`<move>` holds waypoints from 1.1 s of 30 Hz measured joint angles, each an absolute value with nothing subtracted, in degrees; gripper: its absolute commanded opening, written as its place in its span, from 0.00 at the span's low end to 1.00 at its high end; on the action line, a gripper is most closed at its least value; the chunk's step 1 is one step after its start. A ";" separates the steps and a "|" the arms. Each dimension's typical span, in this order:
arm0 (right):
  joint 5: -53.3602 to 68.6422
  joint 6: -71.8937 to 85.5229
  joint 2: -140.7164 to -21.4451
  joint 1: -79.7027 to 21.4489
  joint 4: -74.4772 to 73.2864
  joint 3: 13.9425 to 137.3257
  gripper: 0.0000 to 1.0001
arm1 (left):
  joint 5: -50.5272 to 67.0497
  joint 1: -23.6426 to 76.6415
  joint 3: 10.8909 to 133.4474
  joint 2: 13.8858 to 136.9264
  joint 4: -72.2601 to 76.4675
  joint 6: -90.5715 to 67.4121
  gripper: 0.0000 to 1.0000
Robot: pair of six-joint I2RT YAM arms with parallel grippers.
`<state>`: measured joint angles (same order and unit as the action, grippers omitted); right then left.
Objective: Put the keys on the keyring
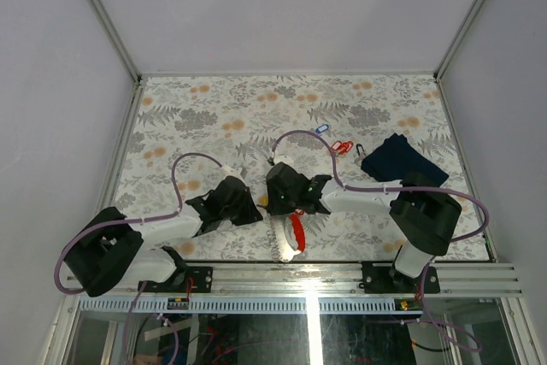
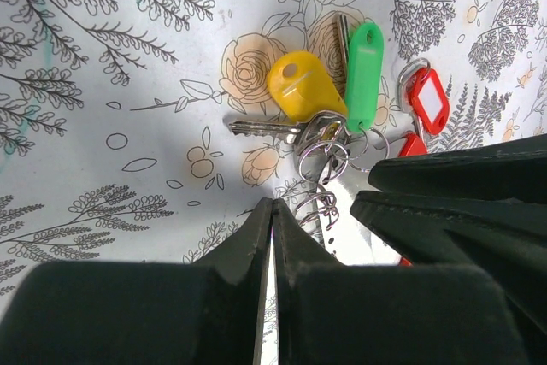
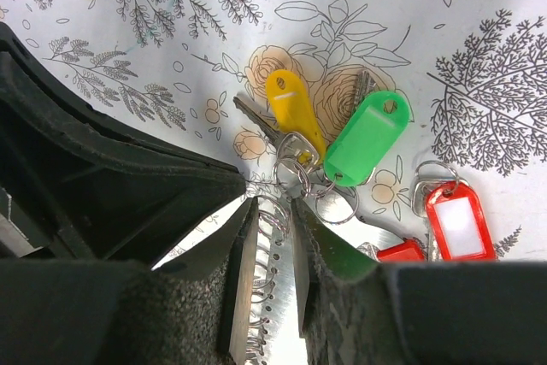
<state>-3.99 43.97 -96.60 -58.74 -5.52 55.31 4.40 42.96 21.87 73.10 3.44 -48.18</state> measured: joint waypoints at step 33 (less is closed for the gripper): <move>-3.36 43.94 -99.55 -57.93 -7.42 56.84 0.29 | 5.23 42.94 23.46 75.99 4.93 -48.14 0.00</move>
